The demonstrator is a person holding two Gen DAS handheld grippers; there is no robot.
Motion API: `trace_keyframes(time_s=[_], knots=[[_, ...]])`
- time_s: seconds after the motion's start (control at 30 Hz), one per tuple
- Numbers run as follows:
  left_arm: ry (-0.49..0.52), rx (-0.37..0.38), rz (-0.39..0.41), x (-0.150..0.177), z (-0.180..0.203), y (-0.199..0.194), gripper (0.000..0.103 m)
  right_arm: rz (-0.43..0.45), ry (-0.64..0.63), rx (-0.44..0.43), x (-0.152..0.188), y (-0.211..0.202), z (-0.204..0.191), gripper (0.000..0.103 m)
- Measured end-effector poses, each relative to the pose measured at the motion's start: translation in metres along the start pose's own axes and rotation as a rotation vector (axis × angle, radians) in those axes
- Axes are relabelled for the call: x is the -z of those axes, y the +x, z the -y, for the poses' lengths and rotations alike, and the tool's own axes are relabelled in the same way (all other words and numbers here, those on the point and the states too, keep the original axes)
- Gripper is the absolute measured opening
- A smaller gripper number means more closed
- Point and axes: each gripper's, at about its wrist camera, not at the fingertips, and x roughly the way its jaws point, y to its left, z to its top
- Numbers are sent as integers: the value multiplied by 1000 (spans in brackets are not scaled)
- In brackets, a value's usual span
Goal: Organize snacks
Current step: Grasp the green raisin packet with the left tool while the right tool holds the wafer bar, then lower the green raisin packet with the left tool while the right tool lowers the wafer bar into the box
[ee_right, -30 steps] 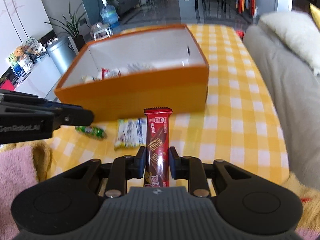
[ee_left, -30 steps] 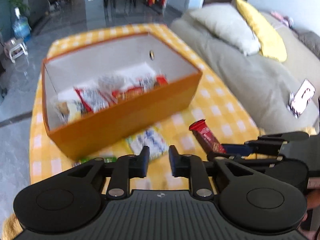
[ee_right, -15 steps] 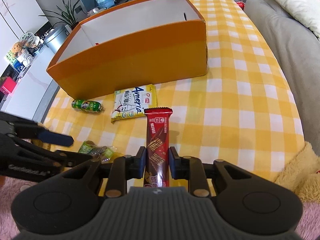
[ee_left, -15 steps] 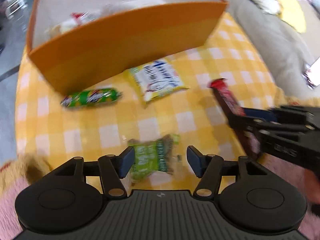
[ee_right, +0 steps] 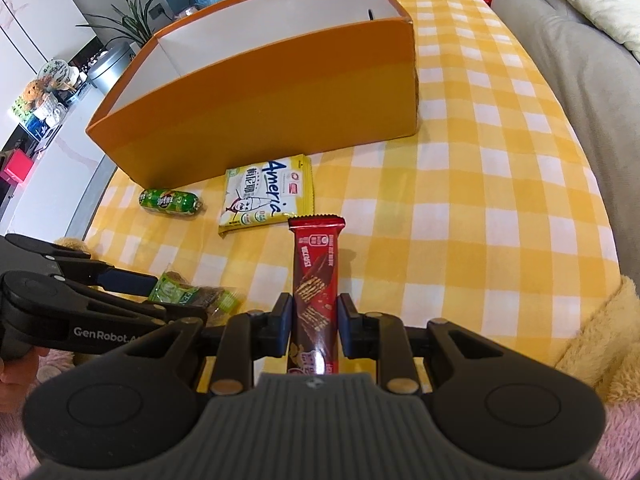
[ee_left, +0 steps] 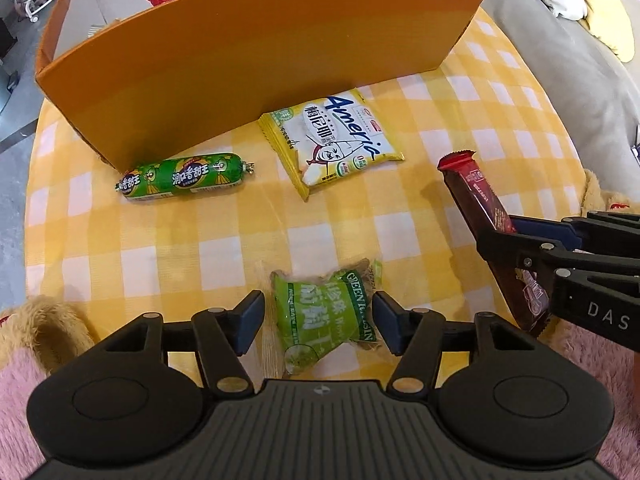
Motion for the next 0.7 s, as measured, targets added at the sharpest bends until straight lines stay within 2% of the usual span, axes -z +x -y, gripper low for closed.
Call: trace_keyframes(time_s=[0.33, 0.53, 0.7], knots=[[77, -45, 22, 2, 16, 0, 50, -2, 1, 0, 1, 2, 1, 21], [43, -18, 48, 3, 12, -8, 46, 2, 1, 4, 0, 1, 0, 21], [20, 24, 105, -2, 12, -31, 46, 24, 6, 1, -1, -6, 0, 21]])
